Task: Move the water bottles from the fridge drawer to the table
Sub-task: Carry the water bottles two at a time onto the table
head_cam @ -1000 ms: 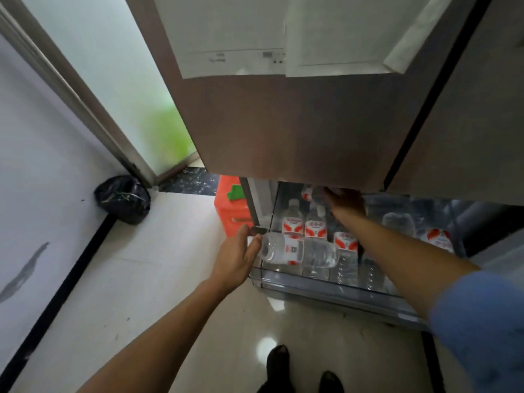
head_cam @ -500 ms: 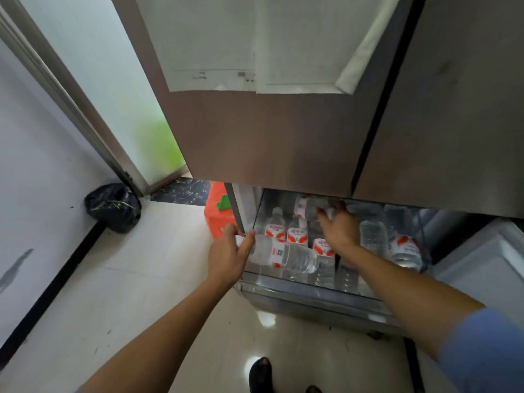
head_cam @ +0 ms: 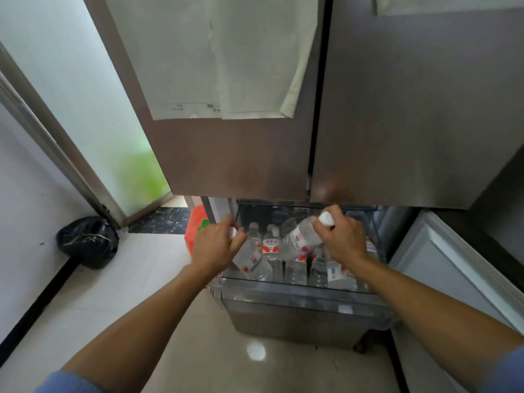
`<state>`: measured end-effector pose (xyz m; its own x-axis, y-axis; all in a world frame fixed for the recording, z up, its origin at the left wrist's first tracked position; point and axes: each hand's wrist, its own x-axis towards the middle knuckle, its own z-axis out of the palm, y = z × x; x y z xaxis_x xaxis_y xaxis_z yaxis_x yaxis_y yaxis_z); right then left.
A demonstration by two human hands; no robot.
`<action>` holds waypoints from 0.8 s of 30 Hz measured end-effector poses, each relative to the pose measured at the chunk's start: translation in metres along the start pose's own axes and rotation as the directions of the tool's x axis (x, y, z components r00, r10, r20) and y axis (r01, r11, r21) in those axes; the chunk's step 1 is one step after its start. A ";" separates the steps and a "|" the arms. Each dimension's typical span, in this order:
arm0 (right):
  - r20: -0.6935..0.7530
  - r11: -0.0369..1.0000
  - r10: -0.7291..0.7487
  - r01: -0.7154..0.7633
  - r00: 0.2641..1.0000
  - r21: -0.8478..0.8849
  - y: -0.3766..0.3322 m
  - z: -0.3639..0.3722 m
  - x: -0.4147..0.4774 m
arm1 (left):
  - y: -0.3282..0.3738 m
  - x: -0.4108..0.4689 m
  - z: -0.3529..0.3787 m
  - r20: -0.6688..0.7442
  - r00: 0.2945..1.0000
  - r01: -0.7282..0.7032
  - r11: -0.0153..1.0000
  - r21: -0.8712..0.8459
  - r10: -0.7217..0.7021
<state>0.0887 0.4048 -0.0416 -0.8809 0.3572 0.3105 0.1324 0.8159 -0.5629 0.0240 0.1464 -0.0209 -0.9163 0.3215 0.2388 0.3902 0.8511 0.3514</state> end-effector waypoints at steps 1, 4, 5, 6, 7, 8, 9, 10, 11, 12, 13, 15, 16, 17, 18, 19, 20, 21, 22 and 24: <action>-0.008 0.999 -0.030 0.030 1.000 -0.022 -0.003 -0.004 -0.003 | -0.001 -0.001 -0.005 -0.010 1.000 0.002 1.000 0.000 -0.002; -0.013 0.987 -0.126 0.124 0.992 -0.105 -0.015 -0.010 -0.013 | -0.007 -0.003 -0.024 -0.068 0.998 -0.009 1.000 0.013 0.009; -0.017 0.982 -0.141 0.138 0.990 -0.126 -0.022 -0.013 -0.016 | -0.010 -0.004 -0.032 -0.097 0.995 -0.026 0.999 0.026 0.028; -0.032 0.979 -0.157 0.151 0.987 -0.138 -0.030 -0.015 -0.018 | -0.012 -0.007 -0.041 -0.132 0.990 -0.045 0.998 0.034 0.050; -0.055 0.976 -0.170 0.161 0.984 -0.148 -0.041 -0.018 -0.019 | -0.016 -0.010 -0.052 -0.171 0.984 -0.054 0.998 0.030 0.058; -0.084 0.970 -0.200 0.186 0.976 -0.154 -0.054 -0.021 -0.021 | -0.020 -0.014 -0.065 -0.218 0.973 -0.067 0.998 0.020 0.069; -0.114 0.964 -0.234 0.215 0.966 -0.157 -0.070 -0.024 -0.023 | -0.026 -0.019 -0.078 -0.265 0.962 -0.073 0.997 0.010 0.073; -0.142 0.956 -0.272 0.250 0.952 -0.151 -0.087 -0.027 -0.025 | -0.033 -0.026 -0.092 -0.305 0.949 -0.081 0.997 -0.001 0.077; -0.163 0.950 -0.298 0.276 0.941 -0.144 -0.107 -0.029 -0.027 | -0.041 -0.034 -0.108 -0.335 0.939 -0.080 0.997 -0.009 0.073; -0.177 0.943 -0.325 0.304 0.929 -0.134 -0.126 -0.030 -0.030 | -0.052 -0.043 -0.124 -0.355 0.933 -0.075 0.997 -0.017 0.064; -0.189 0.936 -0.348 0.329 0.918 -0.124 -0.147 -0.030 -0.033 | -0.065 -0.053 -0.140 -0.372 0.927 -0.062 0.998 -0.020 0.050; -0.174 0.922 -0.385 0.373 0.906 -0.101 -0.186 -0.022 -0.039 | -0.096 -0.080 -0.171 -0.402 0.916 -0.021 1.000 -0.009 0.016; -0.153 0.915 -0.404 0.393 0.902 -0.094 -0.207 -0.016 -0.045 | -0.112 -0.096 -0.185 -0.416 0.910 -0.002 1.000 0.006 0.004; -0.131 0.905 -0.424 0.415 0.896 -0.090 -0.228 -0.006 -0.052 | -0.129 -0.115 -0.197 -0.427 0.904 0.026 0.999 0.029 -0.011; -0.109 0.898 -0.440 0.432 0.891 -0.085 -0.247 0.006 -0.062 | -0.146 -0.134 -0.208 -0.429 0.903 0.060 0.997 0.056 -0.031; -0.088 0.889 -0.458 0.453 0.885 -0.071 -0.266 0.019 -0.073 | -0.163 -0.154 -0.218 -0.423 0.904 0.102 0.991 0.087 -0.056; -0.058 0.881 -0.473 0.471 0.879 -0.052 -0.284 0.033 -0.085 | -0.181 -0.175 -0.226 -0.411 0.908 0.144 0.982 0.121 -0.082; -0.013 0.872 -0.489 0.488 0.872 -0.029 -0.301 0.049 -0.097 | -0.201 -0.195 -0.232 -0.392 0.913 0.186 0.971 0.152 -0.113; 0.047 0.867 -0.498 0.499 0.866 -0.010 -0.319 0.066 -0.110 | -0.221 -0.216 -0.239 -0.367 0.917 0.231 0.957 0.177 -0.154; 0.166 0.847 -0.525 0.532 0.835 0.003 -0.356 0.100 -0.134 | -0.261 -0.258 -0.251 -0.324 0.914 0.324 0.920 0.222 -0.244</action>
<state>0.1139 0.0208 0.0407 -0.8804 -0.2060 0.4272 -0.3580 0.8794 -0.3139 0.1817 -0.2632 0.0534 -0.9035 -0.0479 0.4259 0.0421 0.9791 0.1992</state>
